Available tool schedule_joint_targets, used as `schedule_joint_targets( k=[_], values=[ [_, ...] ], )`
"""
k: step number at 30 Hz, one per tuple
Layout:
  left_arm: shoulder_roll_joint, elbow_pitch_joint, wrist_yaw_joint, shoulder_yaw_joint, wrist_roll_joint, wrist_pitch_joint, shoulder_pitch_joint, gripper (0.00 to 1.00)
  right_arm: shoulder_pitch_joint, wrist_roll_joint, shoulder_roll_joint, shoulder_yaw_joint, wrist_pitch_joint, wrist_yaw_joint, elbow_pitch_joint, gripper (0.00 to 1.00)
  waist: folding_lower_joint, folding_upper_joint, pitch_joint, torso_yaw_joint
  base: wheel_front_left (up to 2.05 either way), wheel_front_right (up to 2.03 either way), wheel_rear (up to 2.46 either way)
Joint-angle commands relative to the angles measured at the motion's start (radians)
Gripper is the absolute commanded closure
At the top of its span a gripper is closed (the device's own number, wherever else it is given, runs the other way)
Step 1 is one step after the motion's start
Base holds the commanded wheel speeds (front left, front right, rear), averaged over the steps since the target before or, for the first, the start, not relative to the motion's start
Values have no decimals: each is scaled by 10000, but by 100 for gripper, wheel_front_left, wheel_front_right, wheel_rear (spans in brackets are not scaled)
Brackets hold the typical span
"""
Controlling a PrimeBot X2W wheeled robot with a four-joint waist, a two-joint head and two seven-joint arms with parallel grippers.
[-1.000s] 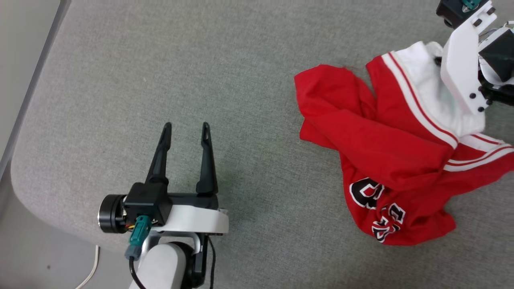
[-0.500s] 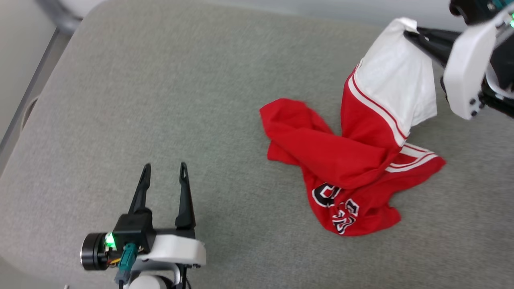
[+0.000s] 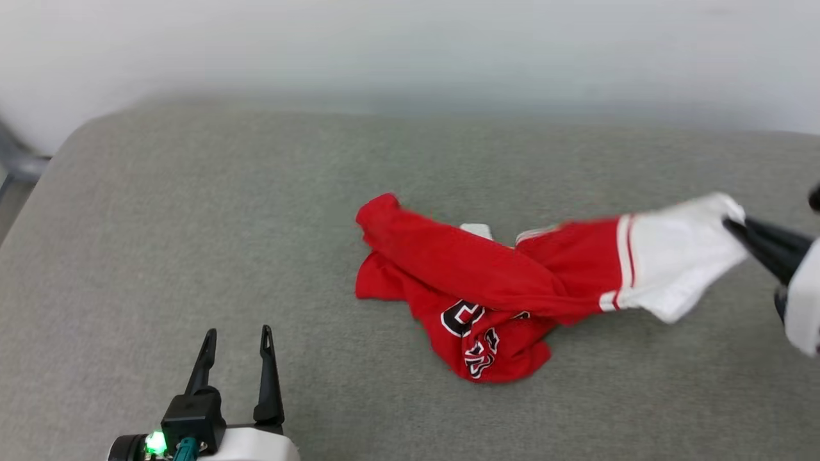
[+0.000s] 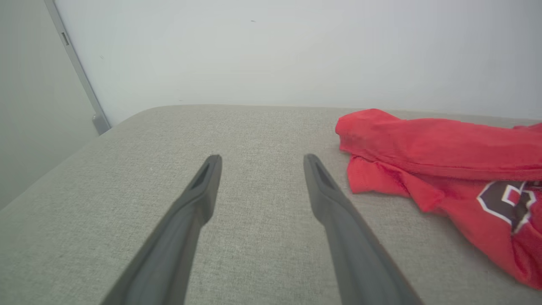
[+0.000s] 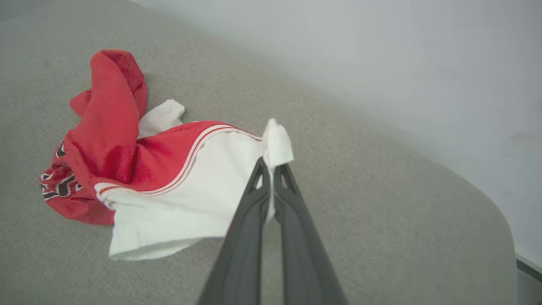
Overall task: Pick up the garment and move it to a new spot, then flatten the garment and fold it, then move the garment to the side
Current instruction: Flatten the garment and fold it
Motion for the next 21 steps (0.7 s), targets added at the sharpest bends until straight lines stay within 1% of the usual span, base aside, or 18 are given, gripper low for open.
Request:
schedule_joint_targets(
  k=[1,3,9,10,12,14,16,21],
  values=[
    [-5,23,-29,28,53,-28,117,0,330,-79,-42,-125,-56,-14,70,100,1,-1,-323,-348,0,0,0],
    [-4,59,-88,104,44,-28,178,0,1357,-198,36,-620,-58,-14,303,100,1,-1,-409,-487,0,0,0],
    [-2,115,-182,140,79,-30,239,0,3853,-542,809,-1998,-94,-14,1379,100,1,-1,-444,-775,0,0,0],
    [-4,128,-185,137,85,-28,202,0,4132,-691,918,-2175,-64,-14,1617,100,1,-1,-427,-785,0,0,0],
    [-4,134,-193,125,96,-30,126,0,4660,-670,1369,-2517,-5,-12,1983,100,1,-1,-394,-790,0,0,0],
    [-4,135,-234,99,119,-28,61,0,5086,-911,1547,-2773,51,-15,2423,100,1,-1,-328,-740,0,0,0],
    [-6,152,-254,77,134,-30,-7,0,5398,-885,1934,-3025,84,-14,2808,100,1,-1,-280,-691,0,0,0],
    [-4,211,-230,79,79,-28,-63,0,6204,-1051,2673,-3101,186,-11,3853,100,1,-1,-218,-500,0,0,0]
  ],
)
